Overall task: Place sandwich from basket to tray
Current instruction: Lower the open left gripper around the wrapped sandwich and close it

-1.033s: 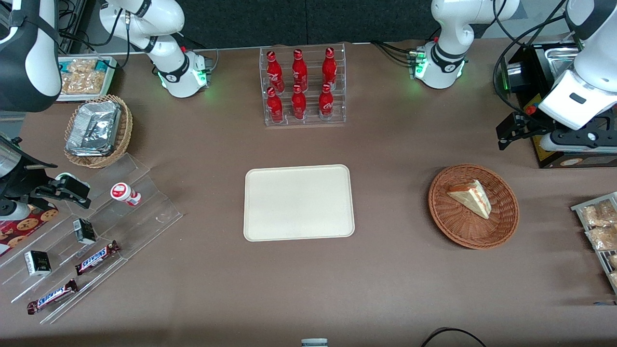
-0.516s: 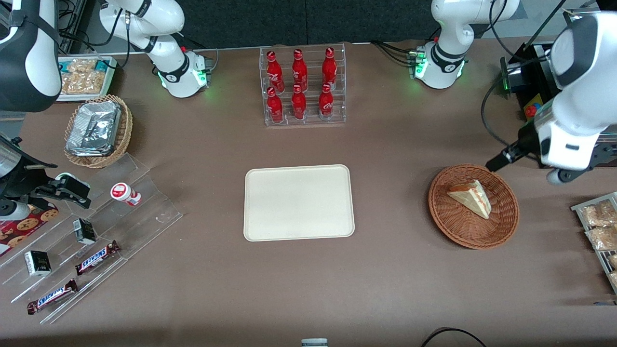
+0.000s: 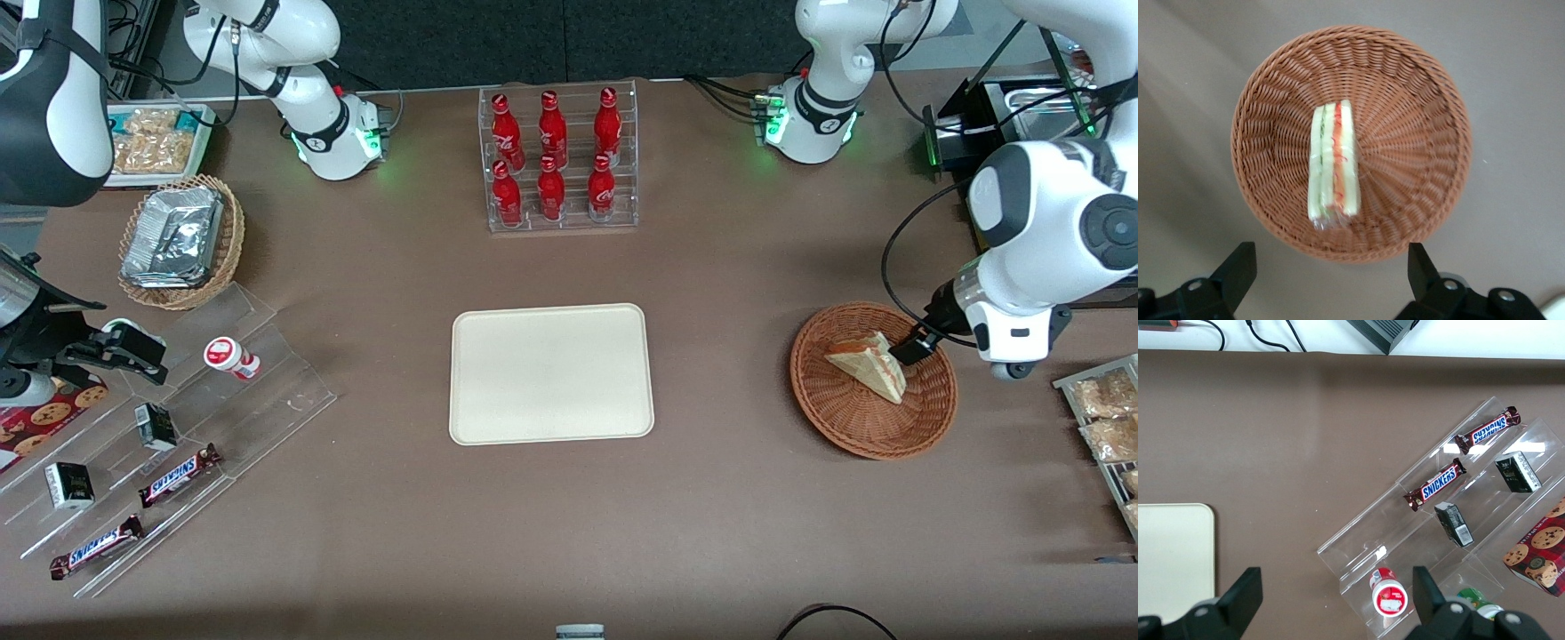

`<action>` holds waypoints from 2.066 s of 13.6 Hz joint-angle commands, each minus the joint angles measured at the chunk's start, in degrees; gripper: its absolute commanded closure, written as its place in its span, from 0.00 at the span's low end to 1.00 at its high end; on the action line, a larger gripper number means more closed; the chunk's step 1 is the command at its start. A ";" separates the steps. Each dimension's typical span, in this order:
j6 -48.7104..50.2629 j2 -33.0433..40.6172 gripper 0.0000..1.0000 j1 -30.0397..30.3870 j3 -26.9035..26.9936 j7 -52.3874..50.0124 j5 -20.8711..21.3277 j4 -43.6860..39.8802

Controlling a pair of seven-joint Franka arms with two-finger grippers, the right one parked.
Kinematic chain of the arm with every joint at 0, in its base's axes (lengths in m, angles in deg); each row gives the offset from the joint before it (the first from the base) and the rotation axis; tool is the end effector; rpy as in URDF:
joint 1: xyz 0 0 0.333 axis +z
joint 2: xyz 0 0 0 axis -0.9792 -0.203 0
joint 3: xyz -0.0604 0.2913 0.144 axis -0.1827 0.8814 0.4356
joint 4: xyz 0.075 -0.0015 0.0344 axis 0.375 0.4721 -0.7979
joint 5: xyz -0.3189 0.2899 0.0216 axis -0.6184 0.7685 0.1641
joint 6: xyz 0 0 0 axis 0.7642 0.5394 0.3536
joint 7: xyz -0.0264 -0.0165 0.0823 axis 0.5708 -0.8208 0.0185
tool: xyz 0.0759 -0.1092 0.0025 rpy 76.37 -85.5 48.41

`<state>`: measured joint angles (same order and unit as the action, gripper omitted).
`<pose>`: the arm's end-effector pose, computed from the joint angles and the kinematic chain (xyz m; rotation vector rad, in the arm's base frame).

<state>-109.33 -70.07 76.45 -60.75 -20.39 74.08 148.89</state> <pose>0.5916 -0.0029 0.3442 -2.8780 -1.2154 0.1003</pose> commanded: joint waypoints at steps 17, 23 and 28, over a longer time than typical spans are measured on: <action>-23.75 -12.56 0.32 -0.70 1.06 -7.87 -1.20 8.68; -23.49 -11.95 0.92 -0.79 0.88 -5.77 -0.94 8.15; 0.18 -7.11 0.91 -0.79 -2.44 5.22 -2.08 -6.83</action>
<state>-119.63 -78.73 75.77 -61.07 -17.73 73.28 149.77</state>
